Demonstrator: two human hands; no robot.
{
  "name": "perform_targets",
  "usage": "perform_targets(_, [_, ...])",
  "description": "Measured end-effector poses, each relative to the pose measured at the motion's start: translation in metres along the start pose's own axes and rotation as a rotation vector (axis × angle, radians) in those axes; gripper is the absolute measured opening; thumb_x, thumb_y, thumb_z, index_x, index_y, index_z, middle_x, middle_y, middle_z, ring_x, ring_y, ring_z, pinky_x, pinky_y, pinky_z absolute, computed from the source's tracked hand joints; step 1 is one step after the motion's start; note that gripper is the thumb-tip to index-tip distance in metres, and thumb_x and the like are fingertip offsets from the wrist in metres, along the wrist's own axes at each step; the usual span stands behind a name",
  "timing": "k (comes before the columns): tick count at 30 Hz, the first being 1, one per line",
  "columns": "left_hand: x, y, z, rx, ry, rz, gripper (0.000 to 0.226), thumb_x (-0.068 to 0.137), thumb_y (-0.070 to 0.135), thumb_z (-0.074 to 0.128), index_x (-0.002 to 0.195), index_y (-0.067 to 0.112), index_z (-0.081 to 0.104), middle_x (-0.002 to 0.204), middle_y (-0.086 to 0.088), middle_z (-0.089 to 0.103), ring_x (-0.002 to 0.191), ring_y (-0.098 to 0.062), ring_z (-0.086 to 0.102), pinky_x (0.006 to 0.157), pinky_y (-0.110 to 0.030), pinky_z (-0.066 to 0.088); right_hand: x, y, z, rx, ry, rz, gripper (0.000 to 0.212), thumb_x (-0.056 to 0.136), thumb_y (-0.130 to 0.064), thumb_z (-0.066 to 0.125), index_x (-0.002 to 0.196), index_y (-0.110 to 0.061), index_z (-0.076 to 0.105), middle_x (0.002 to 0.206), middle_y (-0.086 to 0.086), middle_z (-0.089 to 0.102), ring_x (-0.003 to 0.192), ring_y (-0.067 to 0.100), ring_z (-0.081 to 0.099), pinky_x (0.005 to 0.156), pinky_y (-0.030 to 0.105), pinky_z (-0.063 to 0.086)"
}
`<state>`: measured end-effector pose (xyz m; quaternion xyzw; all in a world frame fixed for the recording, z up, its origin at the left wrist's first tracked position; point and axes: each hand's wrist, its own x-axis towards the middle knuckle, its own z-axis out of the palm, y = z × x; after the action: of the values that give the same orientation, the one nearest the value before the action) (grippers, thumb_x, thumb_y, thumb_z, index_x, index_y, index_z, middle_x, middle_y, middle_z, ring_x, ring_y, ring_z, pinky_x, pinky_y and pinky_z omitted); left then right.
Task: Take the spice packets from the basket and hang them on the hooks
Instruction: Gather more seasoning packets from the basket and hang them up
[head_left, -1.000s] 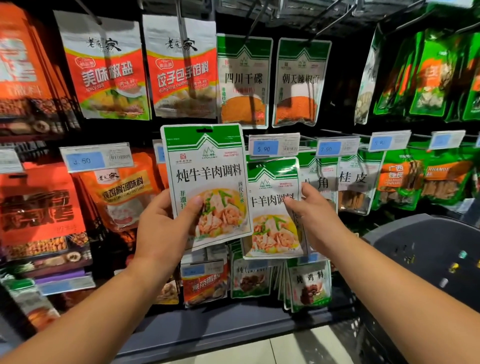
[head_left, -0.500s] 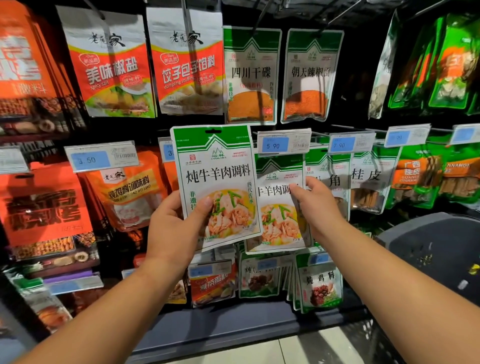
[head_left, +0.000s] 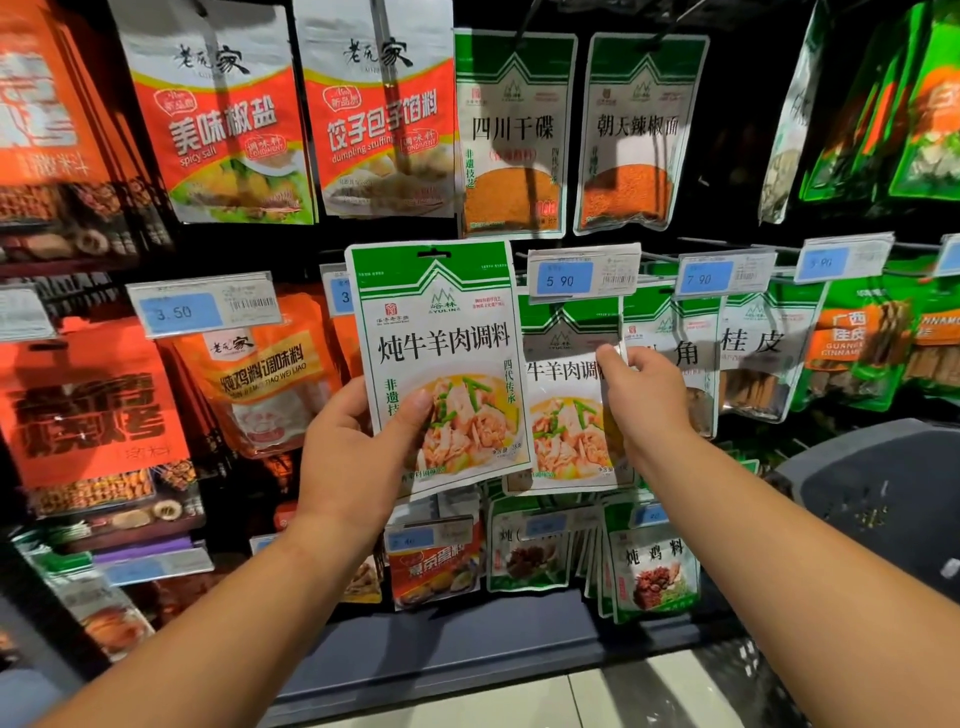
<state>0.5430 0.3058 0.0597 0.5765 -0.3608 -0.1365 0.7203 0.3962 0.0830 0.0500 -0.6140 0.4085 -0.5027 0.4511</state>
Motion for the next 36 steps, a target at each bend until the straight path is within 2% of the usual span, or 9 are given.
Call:
perform_targets(7, [-0.001, -0.001, -0.002, 0.008, -0.030, -0.007, 0.022, 0.091, 0.018, 0.072, 0.110, 0.028, 0.072, 0.106, 0.005, 0.079, 0.100, -0.021, 0.076, 0.089, -0.054, 0.060, 0.002, 0.002, -0.001, -0.097, 0.043, 0.038, 0.037, 0.097, -0.049, 0.060, 0.070, -0.033, 0.039, 0.073, -0.010, 0.039, 0.071, 0.018, 0.040, 0.057, 0.029, 0.030])
perform_targets(10, [-0.003, 0.000, -0.001, -0.008, -0.053, -0.013, 0.024, 0.082, 0.026, 0.074, 0.106, 0.031, 0.074, 0.106, 0.005, 0.079, 0.101, -0.020, 0.075, 0.091, -0.049, 0.059, 0.001, 0.000, -0.006, -0.134, 0.064, 0.044, 0.036, 0.095, -0.052, 0.062, 0.100, -0.017, 0.063, 0.103, 0.002, 0.063, 0.099, 0.028, 0.058, 0.085, 0.040, 0.048])
perform_targets(15, [-0.006, -0.002, -0.002, -0.097, -0.059, -0.041, 0.022, 0.075, 0.026, 0.075, 0.096, 0.033, 0.080, 0.087, -0.008, 0.075, 0.076, -0.033, 0.062, 0.068, -0.046, 0.051, -0.013, -0.010, -0.018, -0.182, 0.033, -0.018, 0.034, 0.096, -0.045, 0.065, 0.112, -0.016, 0.058, 0.103, -0.001, 0.060, 0.102, 0.027, 0.061, 0.085, 0.039, 0.048])
perform_targets(21, [-0.009, -0.005, -0.003, -0.058, -0.156, -0.070, 0.028, 0.077, 0.019, 0.085, 0.103, 0.028, 0.079, 0.094, -0.030, 0.072, 0.077, -0.036, 0.063, 0.073, -0.054, 0.049, -0.042, -0.032, -0.027, -0.241, -0.038, -0.136, 0.038, 0.101, -0.042, 0.058, 0.129, -0.018, 0.048, 0.124, -0.001, 0.054, 0.109, 0.020, 0.054, 0.084, 0.030, 0.037])
perform_targets(25, [-0.012, -0.009, 0.006, 0.082, -0.238, -0.059, 0.028, 0.090, 0.007, 0.076, 0.110, 0.026, 0.075, 0.103, 0.004, 0.080, 0.095, -0.018, 0.076, 0.087, -0.047, 0.061, -0.061, -0.041, -0.028, -0.082, -0.192, -0.112, 0.027, 0.108, -0.044, 0.041, 0.115, -0.022, 0.056, 0.105, -0.005, 0.064, 0.094, 0.014, 0.062, 0.073, 0.029, 0.046])
perform_targets(28, [-0.013, -0.012, 0.017, 0.137, -0.287, -0.073, 0.025, 0.095, 0.008, 0.069, 0.117, 0.020, 0.072, 0.093, 0.014, 0.079, 0.084, -0.004, 0.074, 0.080, -0.031, 0.062, -0.073, -0.039, -0.027, 0.088, -0.237, -0.018, 0.035, 0.107, -0.055, 0.032, 0.122, -0.035, 0.056, 0.114, -0.020, 0.064, 0.099, -0.007, 0.060, 0.097, 0.021, 0.045])
perform_targets(30, [-0.013, -0.013, 0.025, 0.133, -0.300, -0.088, 0.023, 0.097, 0.007, 0.065, 0.118, 0.015, 0.072, 0.078, 0.018, 0.076, 0.067, 0.005, 0.068, 0.063, -0.014, 0.054, -0.074, -0.036, -0.030, 0.069, -0.241, 0.000, 0.055, 0.100, -0.067, 0.033, 0.131, -0.030, 0.059, 0.128, -0.010, 0.064, 0.113, 0.009, 0.057, 0.109, 0.036, 0.044])
perform_targets(33, [-0.014, -0.016, 0.035, 0.136, -0.308, -0.126, 0.021, 0.100, 0.009, 0.061, 0.119, 0.011, 0.071, 0.062, 0.019, 0.069, 0.056, 0.006, 0.062, 0.054, -0.009, 0.047, -0.070, -0.029, -0.036, -0.022, -0.270, -0.011, 0.026, 0.107, -0.043, 0.045, 0.103, -0.021, 0.059, 0.101, 0.010, 0.059, 0.094, 0.018, 0.053, 0.080, 0.033, 0.042])
perform_targets(36, [-0.011, -0.018, 0.043, 0.171, -0.303, -0.157, 0.021, 0.101, 0.015, 0.063, 0.119, 0.018, 0.073, 0.079, 0.016, 0.076, 0.073, 0.001, 0.070, 0.071, -0.018, 0.055, -0.067, -0.026, -0.041, -0.046, -0.256, 0.018, 0.023, 0.107, -0.033, 0.050, 0.097, -0.014, 0.055, 0.087, 0.018, 0.046, 0.076, 0.029, 0.044, 0.074, 0.032, 0.032])
